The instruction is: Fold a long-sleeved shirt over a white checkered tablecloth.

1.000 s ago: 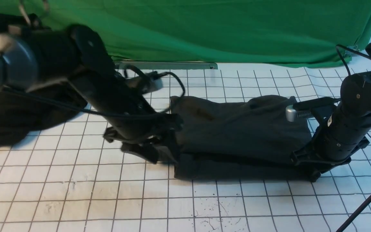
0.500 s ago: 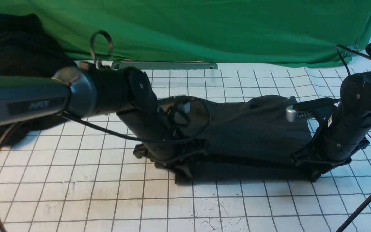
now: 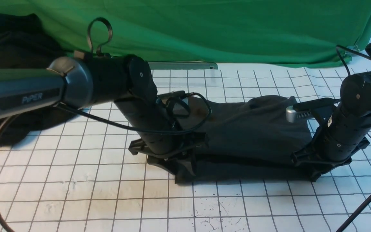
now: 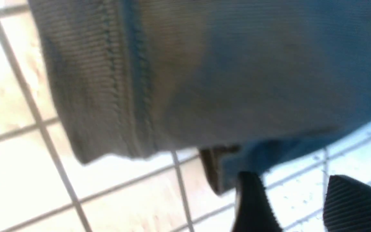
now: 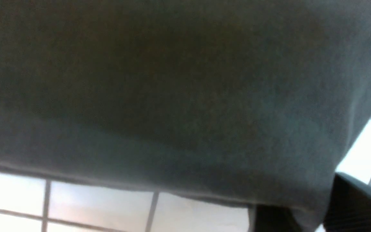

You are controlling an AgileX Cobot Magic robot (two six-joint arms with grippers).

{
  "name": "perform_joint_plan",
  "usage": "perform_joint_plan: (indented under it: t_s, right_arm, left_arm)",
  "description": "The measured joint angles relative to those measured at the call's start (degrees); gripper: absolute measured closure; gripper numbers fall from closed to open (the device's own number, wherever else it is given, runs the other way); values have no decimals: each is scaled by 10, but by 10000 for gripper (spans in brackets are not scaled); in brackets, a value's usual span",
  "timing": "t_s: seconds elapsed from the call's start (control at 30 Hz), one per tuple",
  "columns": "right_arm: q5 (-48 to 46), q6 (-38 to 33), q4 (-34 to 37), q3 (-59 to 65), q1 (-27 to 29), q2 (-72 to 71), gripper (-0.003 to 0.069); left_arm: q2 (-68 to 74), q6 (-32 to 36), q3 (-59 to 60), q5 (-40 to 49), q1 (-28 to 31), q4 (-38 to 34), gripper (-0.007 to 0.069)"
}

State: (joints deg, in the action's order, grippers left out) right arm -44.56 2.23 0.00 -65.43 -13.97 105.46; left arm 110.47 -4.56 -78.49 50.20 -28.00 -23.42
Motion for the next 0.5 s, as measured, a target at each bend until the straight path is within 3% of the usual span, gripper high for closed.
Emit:
perform_joint_plan:
  t_s: [0.13,0.3,0.43,0.5]
  right_arm:
    - [0,0,0,0,0,0,418]
    - [1,0,0,0,0,0,427]
    - [0,-4,0,1,0,2,488]
    - [0,-12,0,1,0,3,566]
  left_arm:
    - [4,3,20,-12,0,-7,238]
    - [31,37,37,-49,0,-41,264]
    - [37,72,37,-62,0,-56,379]
    - [38,80,39,-65,1,-56,511]
